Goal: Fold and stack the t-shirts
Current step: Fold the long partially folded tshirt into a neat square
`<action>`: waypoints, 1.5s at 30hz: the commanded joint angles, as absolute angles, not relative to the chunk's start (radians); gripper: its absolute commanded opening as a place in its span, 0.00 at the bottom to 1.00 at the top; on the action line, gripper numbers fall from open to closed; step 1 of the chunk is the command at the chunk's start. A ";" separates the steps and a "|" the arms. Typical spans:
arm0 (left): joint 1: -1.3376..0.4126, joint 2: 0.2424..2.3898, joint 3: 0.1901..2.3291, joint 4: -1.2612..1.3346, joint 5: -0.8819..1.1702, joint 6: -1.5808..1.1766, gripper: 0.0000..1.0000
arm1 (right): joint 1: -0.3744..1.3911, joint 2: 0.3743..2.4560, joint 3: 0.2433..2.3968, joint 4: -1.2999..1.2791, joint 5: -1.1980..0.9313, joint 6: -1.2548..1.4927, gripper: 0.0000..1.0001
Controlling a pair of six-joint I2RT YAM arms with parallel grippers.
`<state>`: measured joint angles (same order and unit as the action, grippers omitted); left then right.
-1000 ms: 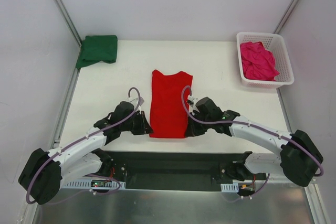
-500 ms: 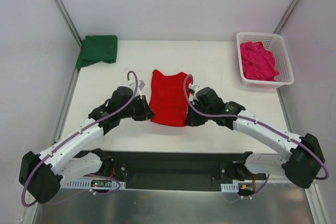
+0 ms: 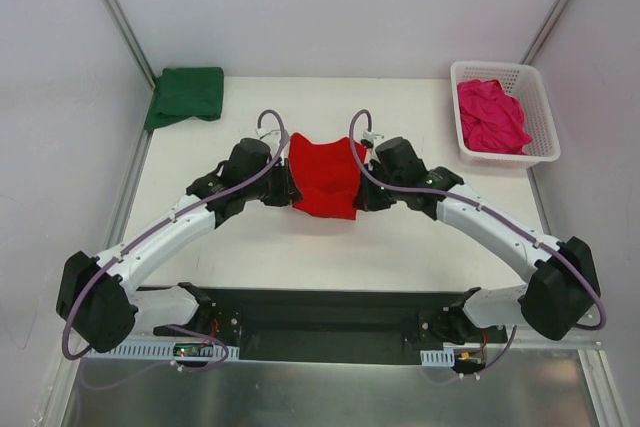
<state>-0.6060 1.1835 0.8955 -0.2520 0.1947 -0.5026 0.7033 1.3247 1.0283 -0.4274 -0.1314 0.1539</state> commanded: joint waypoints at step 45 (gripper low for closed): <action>-0.361 1.962 1.460 -0.032 0.357 -0.379 0.00 | 0.347 1.953 1.500 -0.278 -0.400 0.046 0.02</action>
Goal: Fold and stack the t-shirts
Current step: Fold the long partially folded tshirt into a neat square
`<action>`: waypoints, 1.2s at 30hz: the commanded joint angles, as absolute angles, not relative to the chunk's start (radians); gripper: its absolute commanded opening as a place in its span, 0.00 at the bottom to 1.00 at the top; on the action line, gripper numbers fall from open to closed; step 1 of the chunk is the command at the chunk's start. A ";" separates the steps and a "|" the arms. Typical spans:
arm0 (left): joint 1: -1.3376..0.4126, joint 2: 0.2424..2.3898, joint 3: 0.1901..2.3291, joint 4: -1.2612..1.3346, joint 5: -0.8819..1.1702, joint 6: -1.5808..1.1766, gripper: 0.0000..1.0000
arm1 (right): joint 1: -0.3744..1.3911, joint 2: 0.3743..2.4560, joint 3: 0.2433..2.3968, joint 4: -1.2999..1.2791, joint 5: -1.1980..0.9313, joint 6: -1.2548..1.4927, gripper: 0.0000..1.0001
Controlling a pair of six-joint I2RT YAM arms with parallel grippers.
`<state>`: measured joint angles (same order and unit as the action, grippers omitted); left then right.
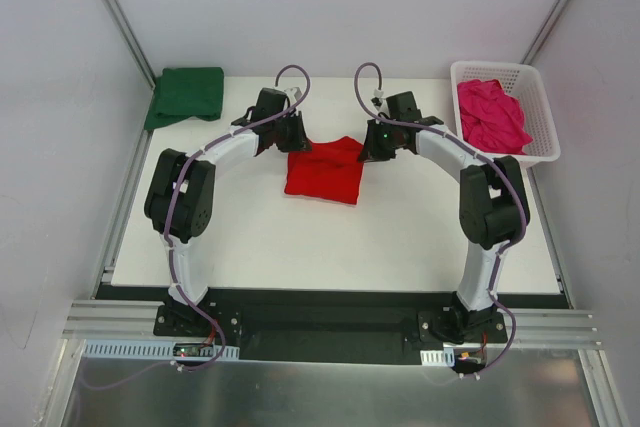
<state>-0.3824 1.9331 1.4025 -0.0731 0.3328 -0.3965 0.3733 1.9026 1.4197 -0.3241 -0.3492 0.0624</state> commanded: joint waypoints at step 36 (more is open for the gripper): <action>-0.369 1.755 1.453 -0.091 0.709 -0.298 0.89 | 0.273 1.451 1.137 -0.342 -0.158 -0.006 0.60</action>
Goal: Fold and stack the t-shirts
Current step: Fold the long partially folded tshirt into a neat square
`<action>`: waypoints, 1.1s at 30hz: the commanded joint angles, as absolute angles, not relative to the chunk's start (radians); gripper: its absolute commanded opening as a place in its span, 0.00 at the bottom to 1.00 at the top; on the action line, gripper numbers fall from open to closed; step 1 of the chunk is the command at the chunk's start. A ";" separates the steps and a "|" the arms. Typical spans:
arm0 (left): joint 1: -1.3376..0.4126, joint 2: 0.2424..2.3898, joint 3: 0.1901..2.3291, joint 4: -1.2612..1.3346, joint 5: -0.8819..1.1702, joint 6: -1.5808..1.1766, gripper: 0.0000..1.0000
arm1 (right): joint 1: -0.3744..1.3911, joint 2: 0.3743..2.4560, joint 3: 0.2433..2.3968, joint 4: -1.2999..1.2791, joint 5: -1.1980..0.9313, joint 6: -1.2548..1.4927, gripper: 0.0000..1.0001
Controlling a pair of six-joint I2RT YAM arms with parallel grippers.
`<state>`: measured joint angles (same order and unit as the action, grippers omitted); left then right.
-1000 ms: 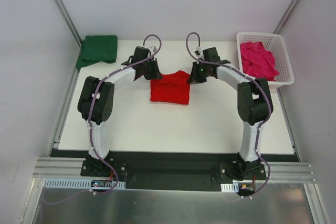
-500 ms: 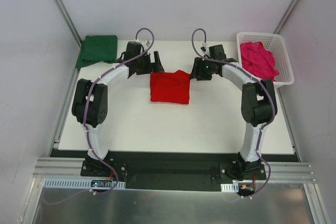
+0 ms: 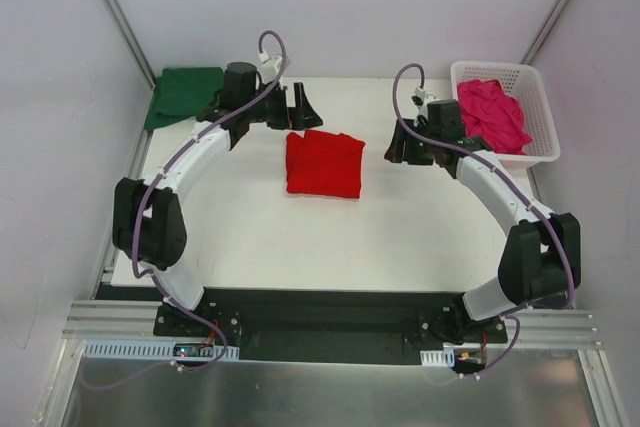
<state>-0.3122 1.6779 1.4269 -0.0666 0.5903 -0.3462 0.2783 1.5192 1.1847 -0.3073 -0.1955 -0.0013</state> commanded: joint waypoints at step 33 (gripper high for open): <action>-0.341 2.088 1.690 -0.112 0.400 -0.095 0.93 | 0.275 1.430 1.028 -0.321 -0.222 0.032 0.60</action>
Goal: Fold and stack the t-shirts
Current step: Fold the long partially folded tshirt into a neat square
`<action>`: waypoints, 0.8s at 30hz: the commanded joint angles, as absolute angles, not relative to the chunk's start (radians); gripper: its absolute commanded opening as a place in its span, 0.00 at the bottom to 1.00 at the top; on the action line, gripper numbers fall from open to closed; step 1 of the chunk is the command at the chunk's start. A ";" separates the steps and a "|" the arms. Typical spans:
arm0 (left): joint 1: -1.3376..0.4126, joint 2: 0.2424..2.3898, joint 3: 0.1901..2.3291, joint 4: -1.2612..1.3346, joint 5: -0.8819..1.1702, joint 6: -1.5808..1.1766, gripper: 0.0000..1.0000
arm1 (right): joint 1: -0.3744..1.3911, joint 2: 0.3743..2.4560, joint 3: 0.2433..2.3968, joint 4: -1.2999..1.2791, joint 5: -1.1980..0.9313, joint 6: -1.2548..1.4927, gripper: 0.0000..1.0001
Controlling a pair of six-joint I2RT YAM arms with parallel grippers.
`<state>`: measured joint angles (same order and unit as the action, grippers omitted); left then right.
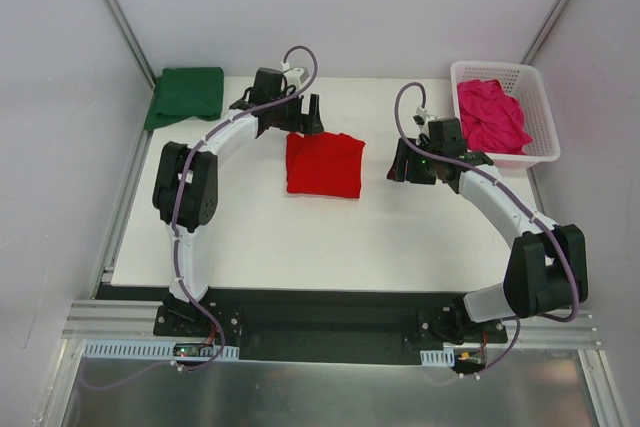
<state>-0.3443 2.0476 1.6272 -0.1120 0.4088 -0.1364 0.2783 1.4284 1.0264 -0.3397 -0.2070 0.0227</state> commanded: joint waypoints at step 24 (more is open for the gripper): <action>-0.339 2.157 1.723 -0.114 0.430 -0.118 0.15 | 0.275 1.445 1.022 -0.330 -0.215 0.026 0.60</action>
<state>-0.3389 2.1536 1.6825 -0.1162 0.4114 -0.1181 0.2783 1.4403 1.0260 -0.3405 -0.2096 0.0223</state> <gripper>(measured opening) 0.168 0.598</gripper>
